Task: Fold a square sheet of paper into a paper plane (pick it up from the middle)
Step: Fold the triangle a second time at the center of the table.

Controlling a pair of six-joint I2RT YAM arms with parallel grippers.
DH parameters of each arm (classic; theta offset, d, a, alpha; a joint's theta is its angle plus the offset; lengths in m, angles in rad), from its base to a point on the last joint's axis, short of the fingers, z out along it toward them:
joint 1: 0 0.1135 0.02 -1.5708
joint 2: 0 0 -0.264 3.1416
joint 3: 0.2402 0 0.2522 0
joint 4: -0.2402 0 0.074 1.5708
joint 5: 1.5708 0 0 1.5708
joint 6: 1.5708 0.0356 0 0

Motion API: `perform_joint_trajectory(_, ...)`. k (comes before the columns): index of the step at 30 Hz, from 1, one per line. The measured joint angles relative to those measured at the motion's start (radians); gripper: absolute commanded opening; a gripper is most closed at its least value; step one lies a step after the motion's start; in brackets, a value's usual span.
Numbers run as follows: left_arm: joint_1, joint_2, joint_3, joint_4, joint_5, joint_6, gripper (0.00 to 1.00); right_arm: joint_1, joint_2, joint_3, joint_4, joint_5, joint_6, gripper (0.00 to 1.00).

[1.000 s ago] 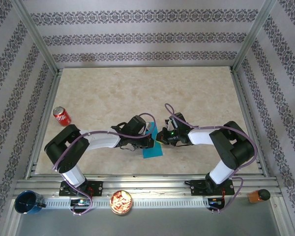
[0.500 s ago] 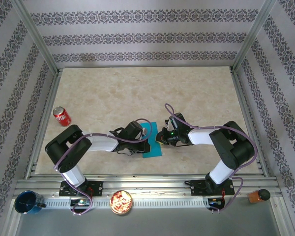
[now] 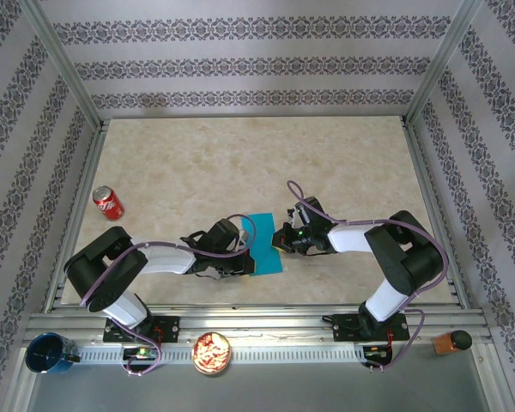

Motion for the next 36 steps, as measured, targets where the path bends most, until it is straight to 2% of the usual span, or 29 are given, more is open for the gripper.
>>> perform_joint_trajectory(8,0.000,-0.033,-0.018,-0.026,0.007,-0.002,0.00,0.000,0.000,0.002,0.000,-0.001,0.000,0.00)
perform_joint_trajectory(16,0.001,-0.159,0.018,-0.120,-0.056,-0.003,0.06,0.000,0.000,0.003,-0.001,0.000,0.000,0.00)
perform_joint_trajectory(21,0.018,-0.077,0.113,-0.111,-0.066,0.009,0.04,0.002,0.000,0.005,-0.001,0.005,0.001,0.00)
perform_joint_trajectory(27,0.027,0.056,0.138,-0.129,-0.083,0.034,0.00,0.002,-0.001,0.005,-0.001,0.005,0.001,0.00)
perform_joint_trajectory(36,0.033,0.059,0.099,-0.060,-0.072,0.036,0.00,0.028,-0.067,0.004,-0.048,0.043,0.000,0.00)
